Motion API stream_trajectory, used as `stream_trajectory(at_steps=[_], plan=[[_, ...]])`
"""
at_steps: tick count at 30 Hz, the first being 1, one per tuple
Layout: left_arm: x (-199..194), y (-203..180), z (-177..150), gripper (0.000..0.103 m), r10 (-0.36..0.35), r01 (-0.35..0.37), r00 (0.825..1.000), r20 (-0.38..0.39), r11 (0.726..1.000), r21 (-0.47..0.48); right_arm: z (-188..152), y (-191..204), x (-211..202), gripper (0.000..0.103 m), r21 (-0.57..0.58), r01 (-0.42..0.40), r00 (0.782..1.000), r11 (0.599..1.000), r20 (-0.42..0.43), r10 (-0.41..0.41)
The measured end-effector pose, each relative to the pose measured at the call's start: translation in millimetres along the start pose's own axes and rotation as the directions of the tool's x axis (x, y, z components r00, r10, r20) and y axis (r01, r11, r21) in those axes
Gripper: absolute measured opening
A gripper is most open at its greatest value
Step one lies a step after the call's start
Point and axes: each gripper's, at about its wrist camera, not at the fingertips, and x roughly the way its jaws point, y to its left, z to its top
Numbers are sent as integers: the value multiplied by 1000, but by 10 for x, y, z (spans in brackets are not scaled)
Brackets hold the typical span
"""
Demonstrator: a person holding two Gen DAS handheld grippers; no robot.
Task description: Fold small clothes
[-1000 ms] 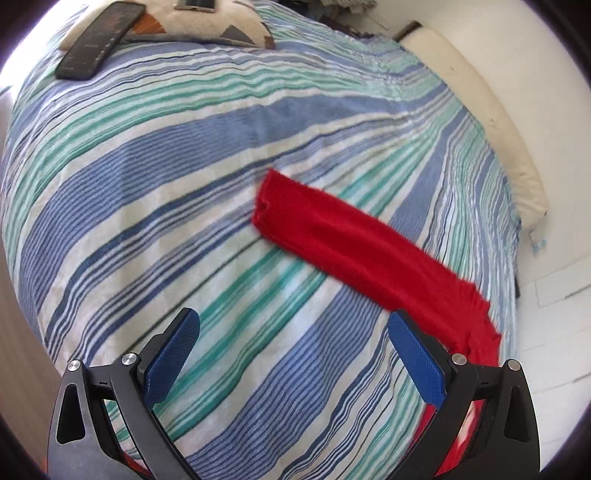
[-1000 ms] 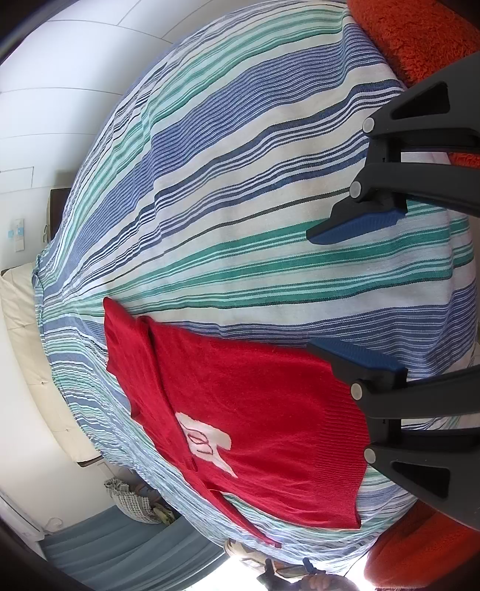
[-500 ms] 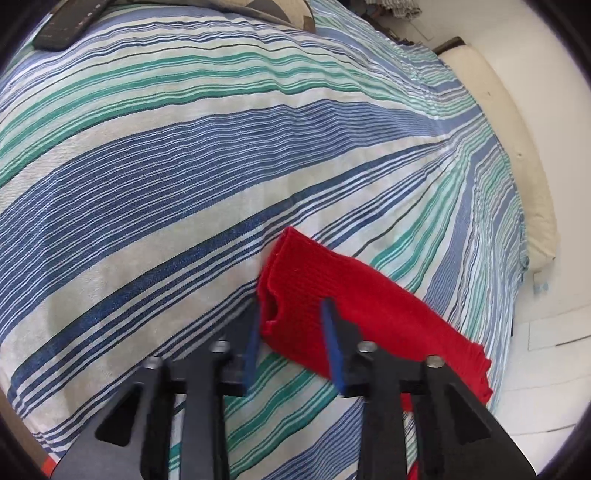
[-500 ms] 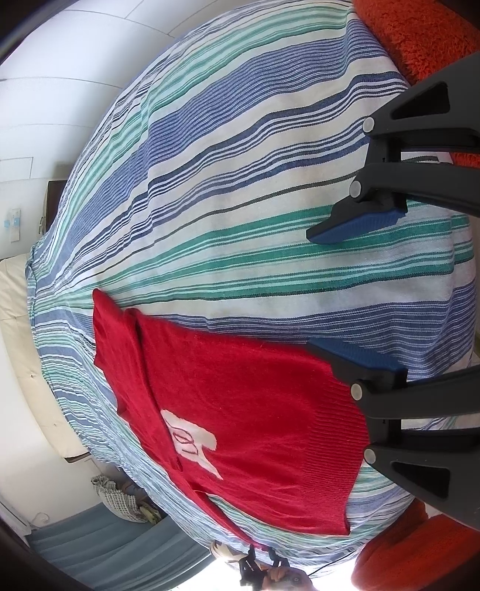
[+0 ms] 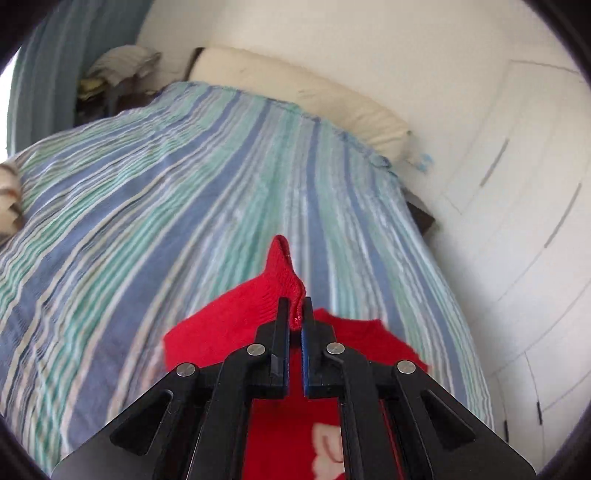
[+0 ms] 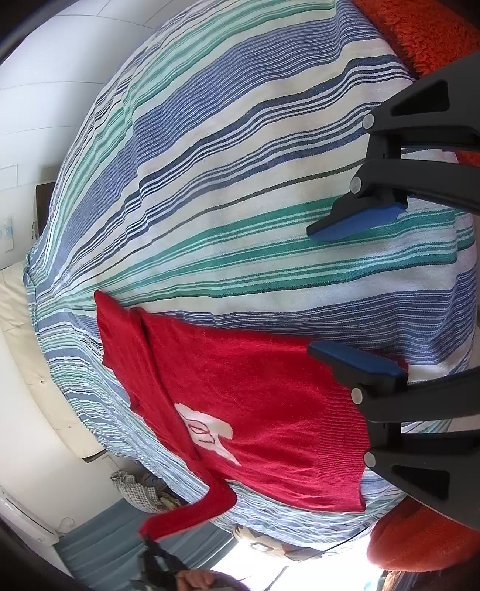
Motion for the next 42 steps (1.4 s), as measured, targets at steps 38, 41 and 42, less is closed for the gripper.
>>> stream_trajectory(at_steps=[38, 41, 42], plan=[[1224, 685, -1950, 4, 369, -318, 913, -174, 911, 261, 23, -45, 122, 58, 20, 33, 999, 999, -23, -32], [1201, 708, -1944, 5, 355, -308, 917, -180, 920, 244, 32, -38, 147, 60, 15, 32, 999, 999, -26, -31], [1190, 729, -1943, 5, 348, -304, 920, -181, 924, 234, 35, -36, 148, 60, 14, 31, 999, 999, -25, -31]])
